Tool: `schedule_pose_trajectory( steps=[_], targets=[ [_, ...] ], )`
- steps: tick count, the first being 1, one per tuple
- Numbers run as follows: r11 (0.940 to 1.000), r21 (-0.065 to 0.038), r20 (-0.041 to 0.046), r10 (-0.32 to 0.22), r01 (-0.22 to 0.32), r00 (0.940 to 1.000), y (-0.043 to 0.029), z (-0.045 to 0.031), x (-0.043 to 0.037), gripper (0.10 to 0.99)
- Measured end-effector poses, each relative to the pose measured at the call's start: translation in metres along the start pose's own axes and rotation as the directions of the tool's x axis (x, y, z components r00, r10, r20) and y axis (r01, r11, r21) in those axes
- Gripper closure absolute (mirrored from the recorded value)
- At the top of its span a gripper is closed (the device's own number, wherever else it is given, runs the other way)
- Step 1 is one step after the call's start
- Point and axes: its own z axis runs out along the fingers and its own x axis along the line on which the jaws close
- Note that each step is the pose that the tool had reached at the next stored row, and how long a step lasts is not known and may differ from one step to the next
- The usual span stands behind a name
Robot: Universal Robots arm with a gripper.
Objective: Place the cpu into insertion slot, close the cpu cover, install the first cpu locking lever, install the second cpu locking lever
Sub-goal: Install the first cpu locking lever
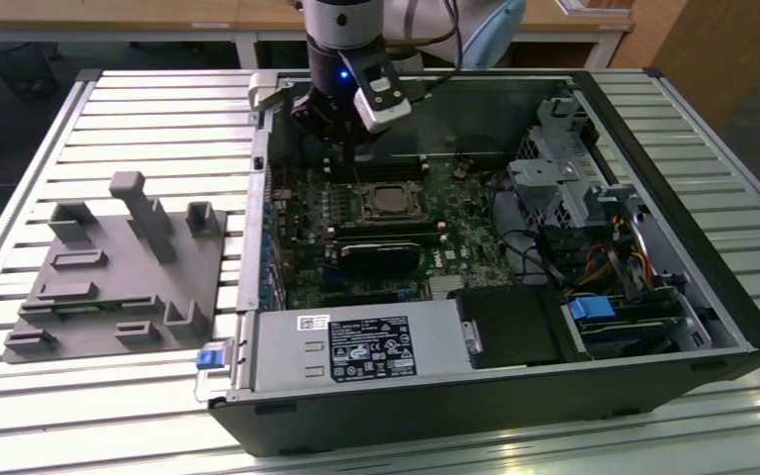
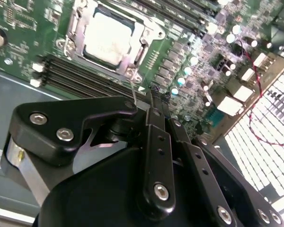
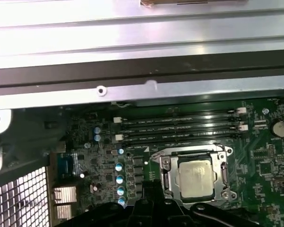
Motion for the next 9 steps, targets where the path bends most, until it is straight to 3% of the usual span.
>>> schedule_pose_trajectory(
  steps=[9],
  targets=[
    [0.9995, -0.001, -0.0021, -0.033, 0.033, 0.9995, 0.0031, 0.0049, 0.0086, 0.976]
  ],
)
